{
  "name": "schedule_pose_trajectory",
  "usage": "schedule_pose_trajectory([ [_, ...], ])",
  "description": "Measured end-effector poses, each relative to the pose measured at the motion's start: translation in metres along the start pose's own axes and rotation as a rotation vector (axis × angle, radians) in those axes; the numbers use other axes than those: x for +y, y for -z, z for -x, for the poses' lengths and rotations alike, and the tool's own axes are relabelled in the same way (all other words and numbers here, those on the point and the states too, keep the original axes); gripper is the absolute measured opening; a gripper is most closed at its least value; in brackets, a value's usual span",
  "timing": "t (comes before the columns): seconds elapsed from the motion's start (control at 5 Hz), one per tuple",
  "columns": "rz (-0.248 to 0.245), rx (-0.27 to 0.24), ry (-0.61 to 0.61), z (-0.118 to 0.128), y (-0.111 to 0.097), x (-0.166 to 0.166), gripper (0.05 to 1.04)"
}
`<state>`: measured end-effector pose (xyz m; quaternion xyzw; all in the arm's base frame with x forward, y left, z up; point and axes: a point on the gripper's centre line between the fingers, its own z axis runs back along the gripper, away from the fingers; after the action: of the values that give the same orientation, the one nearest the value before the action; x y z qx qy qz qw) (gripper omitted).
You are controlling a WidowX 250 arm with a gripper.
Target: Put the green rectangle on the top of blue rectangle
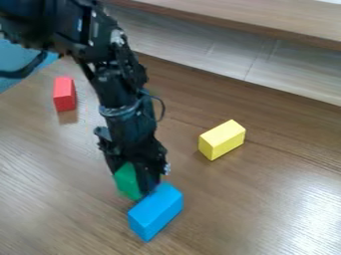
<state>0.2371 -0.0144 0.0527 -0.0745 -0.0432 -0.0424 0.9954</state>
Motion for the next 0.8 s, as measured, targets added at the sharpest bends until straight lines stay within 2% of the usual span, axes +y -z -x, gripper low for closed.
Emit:
schedule_pose_trajectory([
  [0.6, 0.002, -0.038, 0.096, 0.010, -0.009, -0.028, 0.596],
  [0.8, 0.001, -0.029, 0.104, 0.013, -0.007, -0.030, 0.596],
])
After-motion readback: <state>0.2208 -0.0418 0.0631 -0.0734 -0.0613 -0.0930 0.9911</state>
